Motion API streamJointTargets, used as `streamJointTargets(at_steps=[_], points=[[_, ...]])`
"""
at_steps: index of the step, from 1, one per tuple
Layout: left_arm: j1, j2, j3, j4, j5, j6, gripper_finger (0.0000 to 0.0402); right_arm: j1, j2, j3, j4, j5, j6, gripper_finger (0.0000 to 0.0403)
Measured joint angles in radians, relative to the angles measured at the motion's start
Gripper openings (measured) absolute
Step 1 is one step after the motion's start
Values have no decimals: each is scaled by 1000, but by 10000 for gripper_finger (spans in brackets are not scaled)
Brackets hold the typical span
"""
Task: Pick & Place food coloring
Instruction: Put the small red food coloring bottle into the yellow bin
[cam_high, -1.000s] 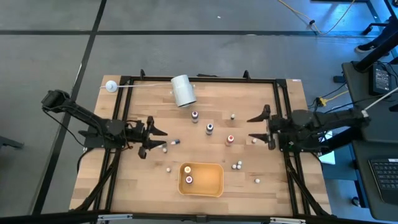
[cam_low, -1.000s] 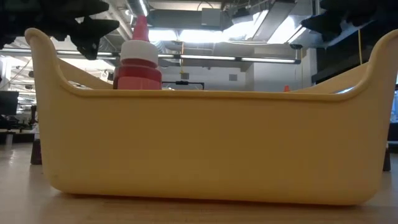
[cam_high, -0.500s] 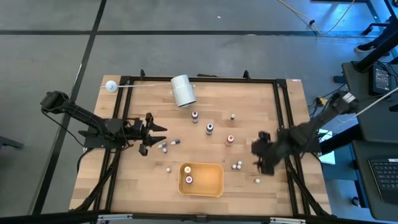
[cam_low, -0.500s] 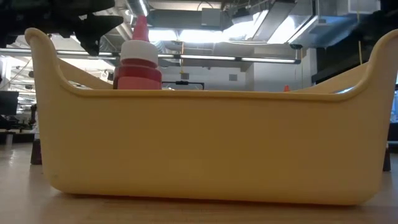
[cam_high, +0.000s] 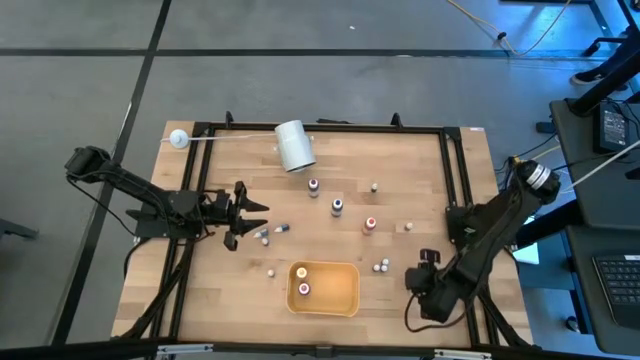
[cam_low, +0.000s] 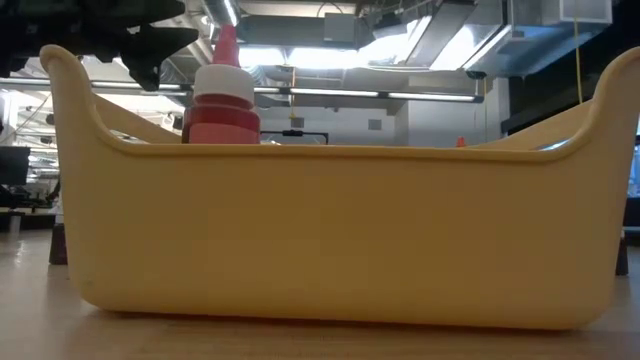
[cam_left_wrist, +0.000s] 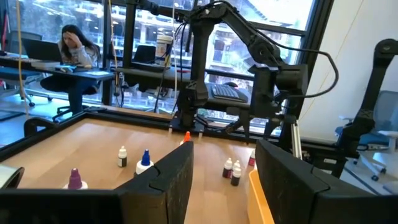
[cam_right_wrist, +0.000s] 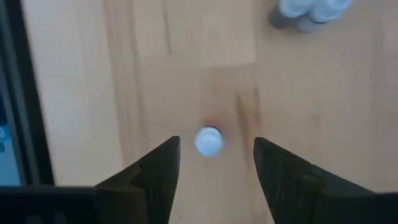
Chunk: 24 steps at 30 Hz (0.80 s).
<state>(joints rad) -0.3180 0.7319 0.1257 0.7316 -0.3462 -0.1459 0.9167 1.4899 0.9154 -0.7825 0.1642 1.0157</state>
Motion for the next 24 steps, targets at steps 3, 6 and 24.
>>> streamJointTargets(at_steps=[3, 6, 24], points=[[0, 0, 0, -2, 0, 0, 166, 4, 30, 0, 17, 0, -1, 203], [0, 0, 0, -2, 0, 0, 165, 4, 63, 0, 11, 0, -5, 203], [0, 0, 0, -3, 0, 3, 168, 3, 136, 0, 31, -24, -34, 102]])
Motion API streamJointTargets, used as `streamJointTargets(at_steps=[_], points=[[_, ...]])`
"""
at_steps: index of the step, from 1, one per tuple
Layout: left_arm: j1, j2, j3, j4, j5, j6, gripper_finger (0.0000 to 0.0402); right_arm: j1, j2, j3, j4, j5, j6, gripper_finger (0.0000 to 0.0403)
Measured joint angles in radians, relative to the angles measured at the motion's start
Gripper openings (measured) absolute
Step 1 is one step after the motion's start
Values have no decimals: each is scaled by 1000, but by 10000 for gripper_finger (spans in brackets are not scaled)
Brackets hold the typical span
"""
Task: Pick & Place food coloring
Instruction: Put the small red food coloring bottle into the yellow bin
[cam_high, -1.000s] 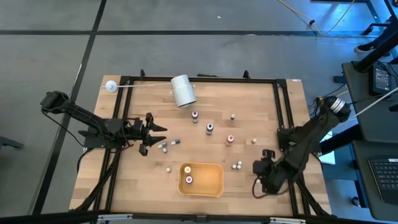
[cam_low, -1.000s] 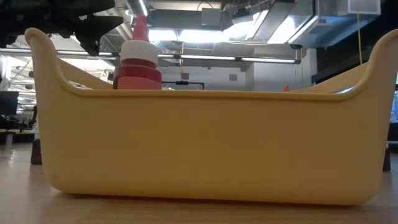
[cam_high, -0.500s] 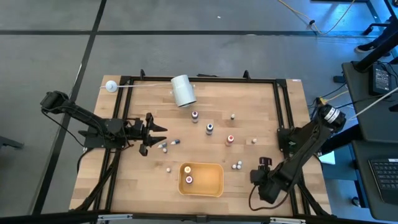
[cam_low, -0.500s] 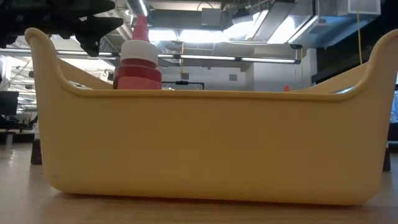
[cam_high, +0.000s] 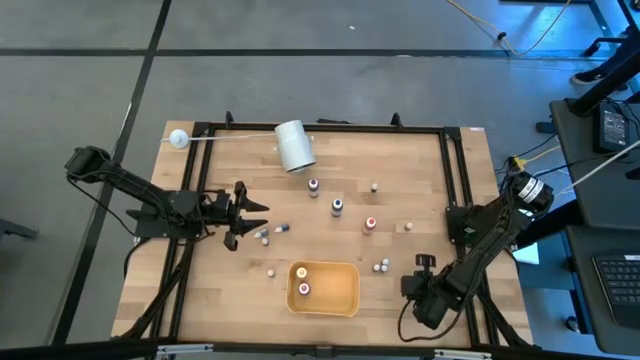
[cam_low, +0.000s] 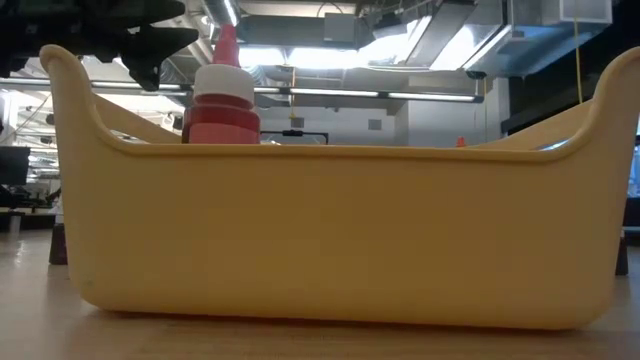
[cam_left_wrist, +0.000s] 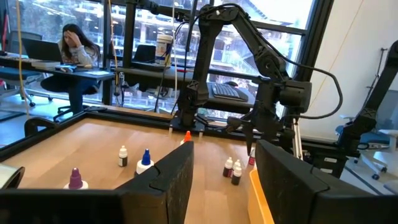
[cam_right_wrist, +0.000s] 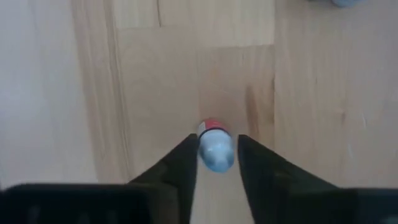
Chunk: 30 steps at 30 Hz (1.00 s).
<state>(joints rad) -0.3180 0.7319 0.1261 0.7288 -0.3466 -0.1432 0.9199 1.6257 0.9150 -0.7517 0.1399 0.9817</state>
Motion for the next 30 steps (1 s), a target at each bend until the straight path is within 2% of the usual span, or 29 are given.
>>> streamJointTargets(at_steps=[3, 10, 14, 17, 25, 30], points=[[0, 0, 0, 0, 0, 0, 168, 0, -1, 0, 0, -16, -17, 63], [0, 0, 0, -1, 0, 0, 165, -26, -62, 26, -32, -29, -21, 61], [0, 0, 0, -6, 0, 0, 168, -88, -91, 123, -117, 51, -66, 61], [0, 0, 0, -8, 0, 0, 168, -155, -89, 214, -153, 100, -193, 61], [0, 0, 0, -8, 0, 0, 165, -347, -14, 396, -86, 107, -627, 61], [0, 0, 0, -23, 0, 0, 168, -418, 95, 461, -41, 54, -755, 61]])
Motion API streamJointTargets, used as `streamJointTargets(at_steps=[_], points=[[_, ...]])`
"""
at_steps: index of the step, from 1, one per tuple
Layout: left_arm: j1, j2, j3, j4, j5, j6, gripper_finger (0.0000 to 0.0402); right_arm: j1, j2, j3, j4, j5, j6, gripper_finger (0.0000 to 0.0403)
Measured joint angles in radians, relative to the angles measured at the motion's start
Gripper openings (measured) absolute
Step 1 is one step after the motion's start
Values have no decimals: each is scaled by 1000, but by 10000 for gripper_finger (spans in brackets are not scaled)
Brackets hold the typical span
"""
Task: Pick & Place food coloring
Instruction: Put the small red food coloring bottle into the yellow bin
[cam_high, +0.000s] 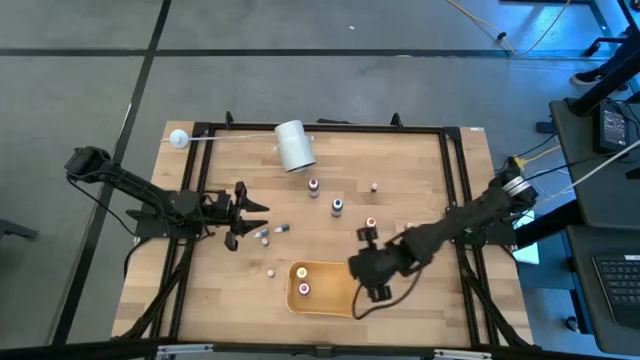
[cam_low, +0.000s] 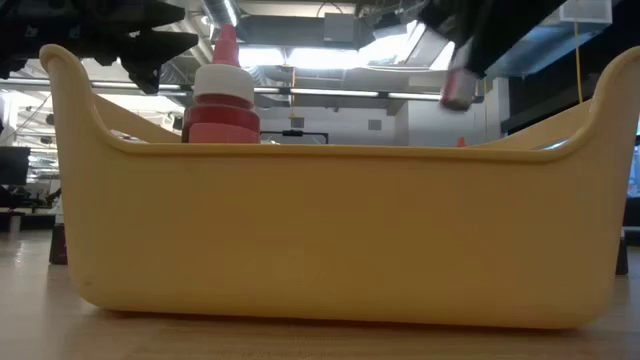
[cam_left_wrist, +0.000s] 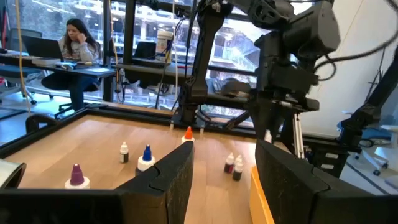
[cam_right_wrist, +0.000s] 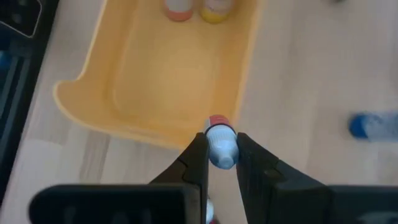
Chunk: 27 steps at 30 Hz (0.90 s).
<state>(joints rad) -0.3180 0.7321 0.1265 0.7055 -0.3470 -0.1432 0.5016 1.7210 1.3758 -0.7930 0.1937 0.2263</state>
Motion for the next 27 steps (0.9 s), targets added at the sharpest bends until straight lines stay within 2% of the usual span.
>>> streamJointTargets(at_steps=[5, 11, 14, 27], points=[[0, 0, 0, -19, 0, 0, 165, -14, 107, 59, 20, -86, -53, 61], [0, 1, 0, -29, 0, 0, 168, -15, 209, 97, 20, -92, -56, 61], [0, 1, 0, -29, 0, -1, 168, -16, 246, 97, 19, -92, -54, 74], [0, 1, 0, -29, 0, -1, 168, -15, 275, 97, 17, -92, -82, 89]])
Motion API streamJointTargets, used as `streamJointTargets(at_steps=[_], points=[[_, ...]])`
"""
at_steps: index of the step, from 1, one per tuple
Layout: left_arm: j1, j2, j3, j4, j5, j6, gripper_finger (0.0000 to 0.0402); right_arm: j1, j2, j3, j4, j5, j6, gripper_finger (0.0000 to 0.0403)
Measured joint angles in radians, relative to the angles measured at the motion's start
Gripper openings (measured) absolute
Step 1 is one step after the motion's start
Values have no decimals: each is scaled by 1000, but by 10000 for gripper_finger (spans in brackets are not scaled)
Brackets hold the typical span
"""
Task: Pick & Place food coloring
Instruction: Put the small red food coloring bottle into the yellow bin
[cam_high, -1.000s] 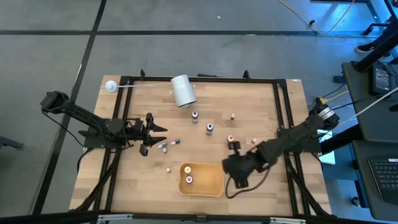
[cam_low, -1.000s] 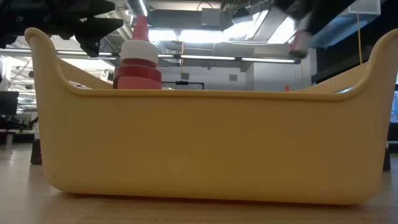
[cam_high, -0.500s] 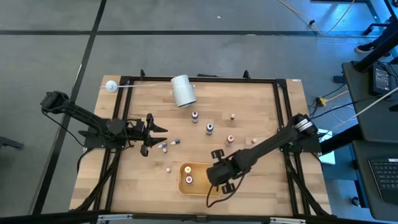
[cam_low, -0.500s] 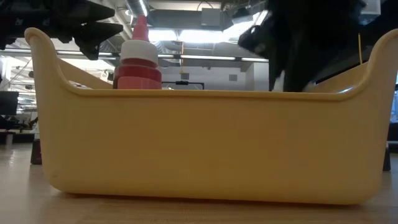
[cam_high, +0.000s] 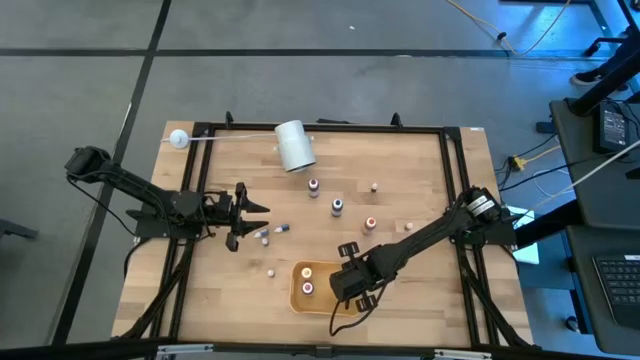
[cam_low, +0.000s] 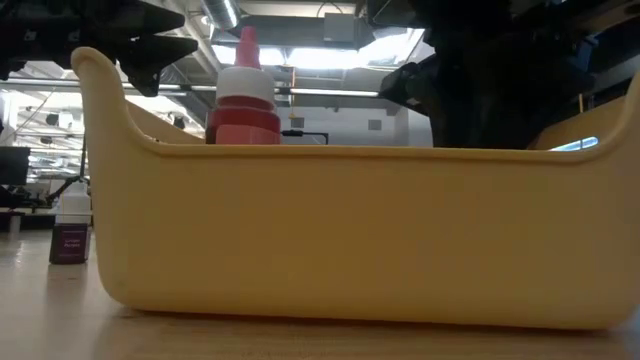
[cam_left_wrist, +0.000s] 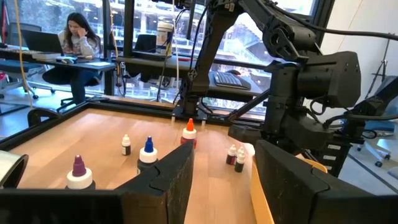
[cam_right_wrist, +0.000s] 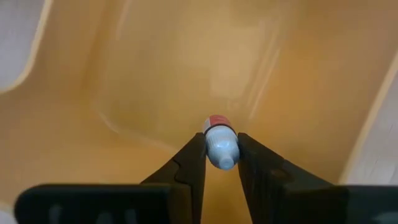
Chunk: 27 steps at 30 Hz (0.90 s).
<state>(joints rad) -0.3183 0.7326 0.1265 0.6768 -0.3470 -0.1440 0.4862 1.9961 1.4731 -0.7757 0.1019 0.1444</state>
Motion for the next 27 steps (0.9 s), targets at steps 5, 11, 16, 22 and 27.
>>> streamJointTargets(at_steps=[5, 11, 16, 22, 27], points=[[0, 0, 0, 0, 0, 0, 166, 0, 0, 0, 0, 0, 0, 91], [0, 0, 0, 0, 0, -2, 166, 0, 0, 0, -2, 0, -18, 91], [0, 0, 0, 0, 0, -2, 168, 0, 0, 0, -2, 0, -23, 92], [0, 0, 0, 0, 0, -2, 165, 0, 0, 0, -2, 0, -26, 92], [0, 0, 0, 0, 0, -1, 168, 0, 0, 0, -3, 0, -26, 92]])
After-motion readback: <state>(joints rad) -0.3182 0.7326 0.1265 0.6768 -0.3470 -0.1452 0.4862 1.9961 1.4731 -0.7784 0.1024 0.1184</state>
